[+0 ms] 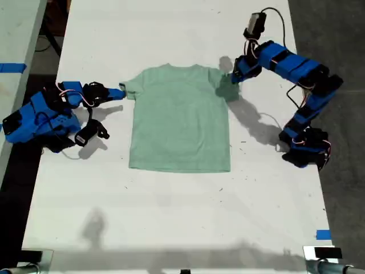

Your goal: Fold t shirt

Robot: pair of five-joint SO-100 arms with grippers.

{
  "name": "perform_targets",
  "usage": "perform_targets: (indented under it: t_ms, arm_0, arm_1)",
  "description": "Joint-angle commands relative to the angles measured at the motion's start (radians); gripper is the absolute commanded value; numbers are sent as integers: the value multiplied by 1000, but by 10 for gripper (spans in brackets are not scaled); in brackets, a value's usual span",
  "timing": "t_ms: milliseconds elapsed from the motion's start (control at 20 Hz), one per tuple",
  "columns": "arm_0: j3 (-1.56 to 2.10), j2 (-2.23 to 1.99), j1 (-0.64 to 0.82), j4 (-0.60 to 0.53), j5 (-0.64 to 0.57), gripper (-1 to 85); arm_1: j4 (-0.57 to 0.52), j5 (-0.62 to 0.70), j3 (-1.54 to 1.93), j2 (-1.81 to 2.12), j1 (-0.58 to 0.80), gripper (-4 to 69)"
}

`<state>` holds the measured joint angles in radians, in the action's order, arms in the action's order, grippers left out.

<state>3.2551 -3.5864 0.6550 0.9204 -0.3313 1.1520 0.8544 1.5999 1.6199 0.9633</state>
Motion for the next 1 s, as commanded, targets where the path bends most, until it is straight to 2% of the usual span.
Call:
perform_targets:
  t_ms: [0,200,400,500,600,650,700,750,800,850,950]
  arm_0:
    - [41,-9,-8,0,14,26]
    - [41,-9,-9,0,15,26]
    - [41,-9,-9,0,15,26]
    - [41,-9,-8,0,15,26]
    - [41,-9,-8,0,15,26]
    - [41,-9,-8,2,15,26]
    - [41,-9,-8,2,15,26]
    - [41,-9,-8,2,15,26]
    - [41,-9,-8,2,15,26]
    - [41,-9,-8,2,15,26]
    - [41,-9,-9,2,15,23]
  arm_1:
    - [31,-32,-112,169,-158,25]
    - [-3,-49,-167,172,-394,25]
    - [-115,-54,-86,106,-512,24]
    - [-132,-46,-89,94,-541,26]
    - [-80,-20,-126,130,-546,164]
    - [-34,-14,-146,176,-535,211]
    - [3,-5,-144,245,-520,215]
    - [43,-2,-127,331,-499,214]
    - [83,-6,-89,436,-472,176]
    - [114,-28,-11,563,-449,31]
    - [120,-94,261,897,-448,13]
